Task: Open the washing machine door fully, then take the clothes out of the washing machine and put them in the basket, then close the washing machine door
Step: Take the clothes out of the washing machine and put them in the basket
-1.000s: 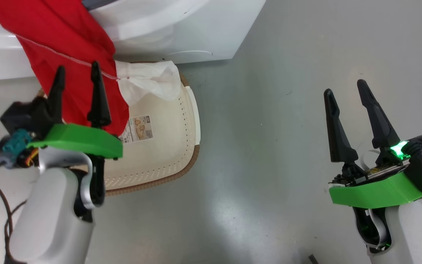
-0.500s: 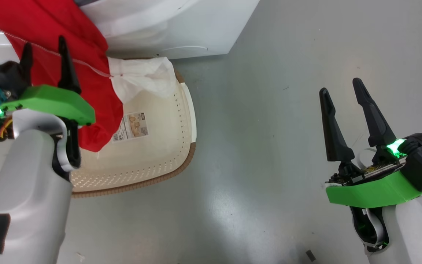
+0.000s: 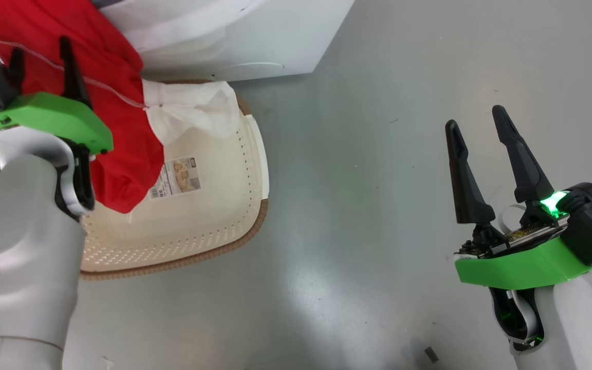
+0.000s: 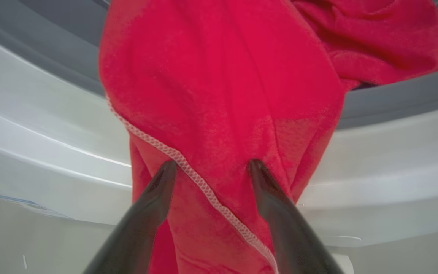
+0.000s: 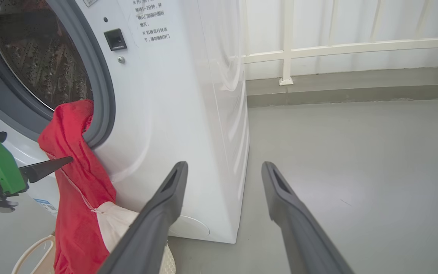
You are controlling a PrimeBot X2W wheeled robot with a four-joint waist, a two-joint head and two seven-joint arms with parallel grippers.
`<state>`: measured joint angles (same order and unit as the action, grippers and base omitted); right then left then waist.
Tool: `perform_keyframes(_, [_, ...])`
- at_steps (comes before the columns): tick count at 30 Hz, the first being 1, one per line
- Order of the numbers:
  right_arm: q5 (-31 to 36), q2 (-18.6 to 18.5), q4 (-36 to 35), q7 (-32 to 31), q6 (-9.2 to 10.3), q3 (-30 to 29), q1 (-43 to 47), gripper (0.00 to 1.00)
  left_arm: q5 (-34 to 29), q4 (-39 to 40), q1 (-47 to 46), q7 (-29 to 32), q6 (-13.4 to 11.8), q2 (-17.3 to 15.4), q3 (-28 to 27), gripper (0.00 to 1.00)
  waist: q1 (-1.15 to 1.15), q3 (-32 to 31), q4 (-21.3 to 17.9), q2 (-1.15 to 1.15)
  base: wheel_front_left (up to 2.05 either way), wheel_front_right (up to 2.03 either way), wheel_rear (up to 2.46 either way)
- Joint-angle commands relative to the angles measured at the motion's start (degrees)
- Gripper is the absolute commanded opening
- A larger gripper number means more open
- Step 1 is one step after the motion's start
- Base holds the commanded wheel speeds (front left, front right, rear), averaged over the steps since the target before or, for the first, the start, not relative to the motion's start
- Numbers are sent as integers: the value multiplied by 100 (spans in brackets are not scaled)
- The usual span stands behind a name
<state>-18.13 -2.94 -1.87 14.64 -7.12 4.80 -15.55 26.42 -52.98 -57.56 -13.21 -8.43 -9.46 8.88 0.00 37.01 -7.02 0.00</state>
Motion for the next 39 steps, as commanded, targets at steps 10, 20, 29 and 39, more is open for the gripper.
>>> perform_keyframes(10, [4, 6, -121, 36, -36, 164, 80, 100, -36, -572, -389, -163, 218, -218, -90, 46, 0, -36, -99, 0, 0, 0, 0])
perform_keyframes(20, [28, 6, -133, 36, -36, 129, 114, 100, -155, -440, -401, -177, 411, -180, -145, 0, 0, -59, -52, 0, 0, 0, 0])
perform_keyframes(29, [51, 6, -120, 36, -36, 89, 118, 100, -241, 194, -45, -178, 507, -80, -343, 0, 0, -43, 27, 0, 0, 0, 0])
perform_keyframes(39, [78, 6, -116, 36, -36, 46, 144, 100, -421, 1106, 452, -178, 586, -37, -437, 0, 0, -66, 94, 0, 0, 0, 0])
